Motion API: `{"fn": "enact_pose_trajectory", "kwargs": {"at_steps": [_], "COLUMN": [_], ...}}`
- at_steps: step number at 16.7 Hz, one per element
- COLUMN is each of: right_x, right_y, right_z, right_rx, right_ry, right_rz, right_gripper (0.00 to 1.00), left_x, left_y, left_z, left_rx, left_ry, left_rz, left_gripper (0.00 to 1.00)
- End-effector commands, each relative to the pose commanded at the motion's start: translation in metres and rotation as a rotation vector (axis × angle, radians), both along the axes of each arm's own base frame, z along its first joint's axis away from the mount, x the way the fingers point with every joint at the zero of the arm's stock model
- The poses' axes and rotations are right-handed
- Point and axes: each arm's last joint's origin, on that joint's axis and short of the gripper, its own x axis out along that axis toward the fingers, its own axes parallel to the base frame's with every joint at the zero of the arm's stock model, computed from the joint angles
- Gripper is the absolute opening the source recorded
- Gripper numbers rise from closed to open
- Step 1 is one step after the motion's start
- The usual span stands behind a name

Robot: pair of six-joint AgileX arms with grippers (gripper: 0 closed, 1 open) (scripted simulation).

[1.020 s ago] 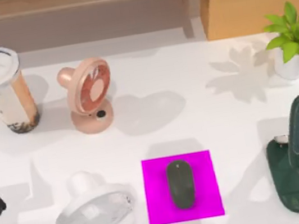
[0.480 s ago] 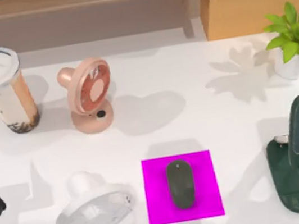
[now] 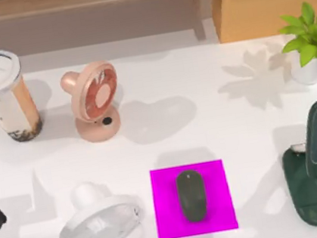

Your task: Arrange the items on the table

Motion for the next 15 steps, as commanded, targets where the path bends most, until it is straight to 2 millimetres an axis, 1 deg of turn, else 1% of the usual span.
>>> {"fn": "enact_pose_trajectory", "kwargs": {"at_steps": [2,6,7,8,9,10,11,13,14,15], "right_x": [0.000,0.000,0.001,0.004,0.006,0.009,0.010,0.005,-0.004,-0.017], "right_y": [0.000,0.000,0.004,0.013,0.025,0.042,0.064,0.119,0.151,0.184], "right_z": [0.008,0.006,0.010,0.018,0.029,0.043,0.061,0.101,0.121,0.140], "right_rx": [-0.002,0.000,-0.011,-0.035,-0.068,-0.109,-0.156,-0.253,-0.295,-0.329], "right_ry": [-0.004,0.000,-0.004,-0.012,-0.025,-0.046,-0.075,-0.169,-0.232,-0.306], "right_rz": [0.000,-0.001,-0.001,-0.002,-0.003,-0.005,-0.010,-0.026,-0.038,-0.051], "right_gripper": [0.00,0.00,0.00,0.00,0.00,0.00,0.00,0.00,0.00,0.00], "left_x": [0.000,0.000,0.000,0.000,0.000,0.000,0.000,0.000,0.000,0.000], "left_y": [0.000,0.000,0.000,0.000,0.000,0.000,0.000,0.000,0.000,0.000], "left_z": [0.000,0.000,0.000,0.000,0.000,0.000,0.000,0.000,0.000,0.000], "left_rx": [0.000,0.000,0.000,0.000,0.000,0.000,0.000,0.000,0.000,0.000], "left_ry": [0.000,0.000,0.000,0.000,0.000,0.000,0.000,0.000,0.000,0.000], "left_rz": [0.000,0.000,0.000,0.000,0.000,0.000,0.000,0.000,0.000,0.000], "left_gripper": [1.00,1.00,1.00,1.00,1.00,1.00,1.00,1.00,1.00,1.00]}}
